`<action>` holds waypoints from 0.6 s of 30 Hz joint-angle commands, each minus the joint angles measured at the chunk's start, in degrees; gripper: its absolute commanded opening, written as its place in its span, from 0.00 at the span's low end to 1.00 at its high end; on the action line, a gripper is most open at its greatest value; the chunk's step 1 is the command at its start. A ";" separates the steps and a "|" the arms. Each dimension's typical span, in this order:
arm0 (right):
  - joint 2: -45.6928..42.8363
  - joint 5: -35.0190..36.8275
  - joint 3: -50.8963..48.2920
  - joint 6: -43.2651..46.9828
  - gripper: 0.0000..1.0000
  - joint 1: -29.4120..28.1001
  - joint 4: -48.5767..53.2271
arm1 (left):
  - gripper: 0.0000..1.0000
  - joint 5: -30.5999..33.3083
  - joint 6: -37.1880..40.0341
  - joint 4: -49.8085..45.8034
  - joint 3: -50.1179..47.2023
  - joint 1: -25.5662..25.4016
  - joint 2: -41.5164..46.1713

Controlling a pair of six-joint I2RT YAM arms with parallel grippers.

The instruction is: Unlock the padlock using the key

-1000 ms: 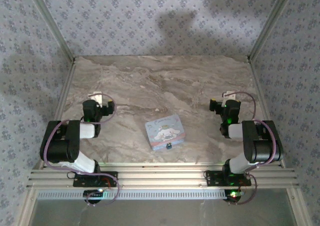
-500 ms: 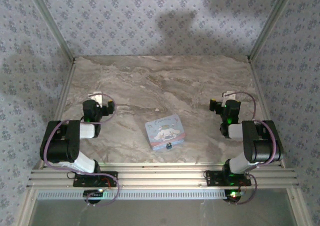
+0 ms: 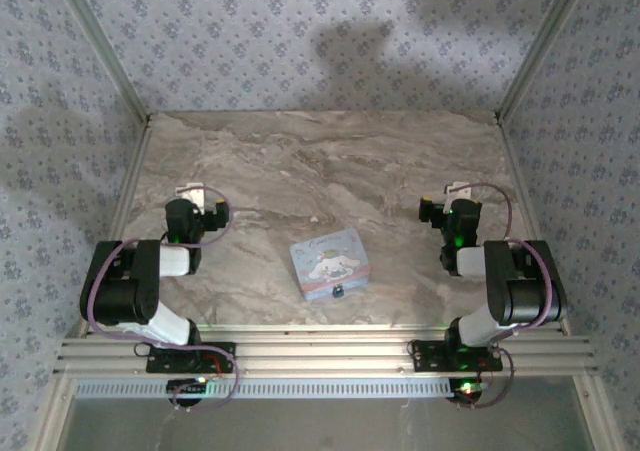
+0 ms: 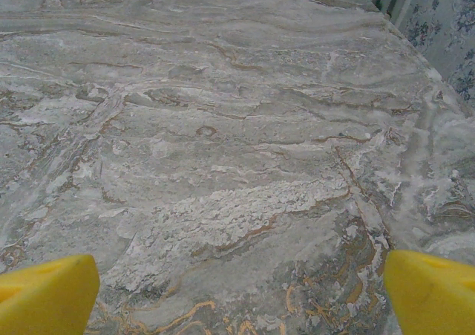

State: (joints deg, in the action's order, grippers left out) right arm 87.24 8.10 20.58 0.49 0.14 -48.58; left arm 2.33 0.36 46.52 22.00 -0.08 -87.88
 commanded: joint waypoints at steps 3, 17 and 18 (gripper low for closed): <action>0.17 -0.36 0.90 0.11 1.00 0.56 -0.12 | 0.98 -0.83 -0.62 0.50 1.40 0.42 0.04; 0.08 -0.74 0.74 0.12 1.00 0.64 -0.44 | 0.98 -1.68 -1.84 -4.85 3.75 1.84 1.74; -0.10 -1.04 0.81 0.36 1.00 0.59 -0.19 | 0.98 -1.09 -1.97 -7.64 4.63 1.67 3.10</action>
State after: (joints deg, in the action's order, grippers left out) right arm 87.22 8.05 20.58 0.49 0.40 -48.58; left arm 1.08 -0.73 43.86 23.68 1.54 -87.72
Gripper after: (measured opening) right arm 0.999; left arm 0.979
